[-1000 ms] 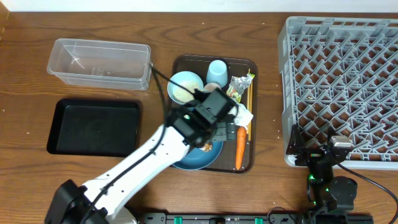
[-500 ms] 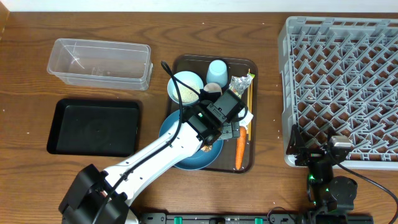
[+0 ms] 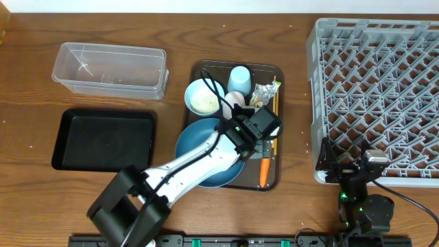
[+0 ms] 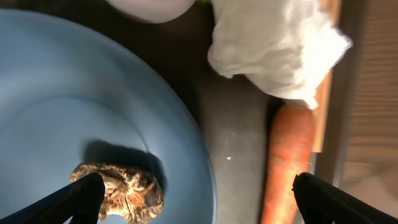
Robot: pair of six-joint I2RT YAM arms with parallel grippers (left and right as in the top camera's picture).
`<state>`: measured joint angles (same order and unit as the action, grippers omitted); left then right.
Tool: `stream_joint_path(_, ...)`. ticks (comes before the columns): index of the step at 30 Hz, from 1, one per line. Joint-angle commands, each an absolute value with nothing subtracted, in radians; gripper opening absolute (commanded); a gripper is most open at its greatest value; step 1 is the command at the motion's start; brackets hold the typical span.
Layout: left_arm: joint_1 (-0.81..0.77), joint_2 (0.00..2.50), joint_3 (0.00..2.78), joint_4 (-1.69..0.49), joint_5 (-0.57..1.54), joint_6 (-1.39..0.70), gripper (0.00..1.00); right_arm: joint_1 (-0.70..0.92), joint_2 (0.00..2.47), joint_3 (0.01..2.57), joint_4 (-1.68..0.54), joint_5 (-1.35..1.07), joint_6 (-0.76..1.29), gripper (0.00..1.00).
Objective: Sort waste into correct bins and load items into the dishwasher rack
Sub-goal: 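Lower the left gripper and grasp the blue plate's rim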
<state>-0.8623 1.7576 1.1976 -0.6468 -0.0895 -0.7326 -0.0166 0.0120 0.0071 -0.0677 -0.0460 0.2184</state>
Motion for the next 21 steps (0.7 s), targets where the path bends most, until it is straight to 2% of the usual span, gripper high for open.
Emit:
stream_joint_path(1,-0.863,1.794,1.214,-0.653,-0.113,-0.738,0.98,-0.032,0.006,0.006,-0.072,-0.049,0.208,0.99)
stream_joint_path(5,-0.863,1.817,1.214,-0.649,-0.113,-0.738,0.99,-0.032,0.006,0.006,-0.072,-0.049,0.208,0.99)
stream_joint_path(7,-0.863,1.826,1.214,-0.648,-0.113,-0.738,0.93,-0.033,0.006,0.006,-0.072,-0.049,0.208,0.99)
stream_joint_path(17,-0.863,1.899,1.214,-0.626,-0.123,-0.734,0.92,-0.033,0.006,0.006,-0.072,-0.049,0.208,0.99)
stream_joint_path(21,-0.863,1.899,1.214,-0.615,-0.133,-0.734,0.86,-0.033,0.006,0.006,-0.072,-0.049,0.208,0.99)
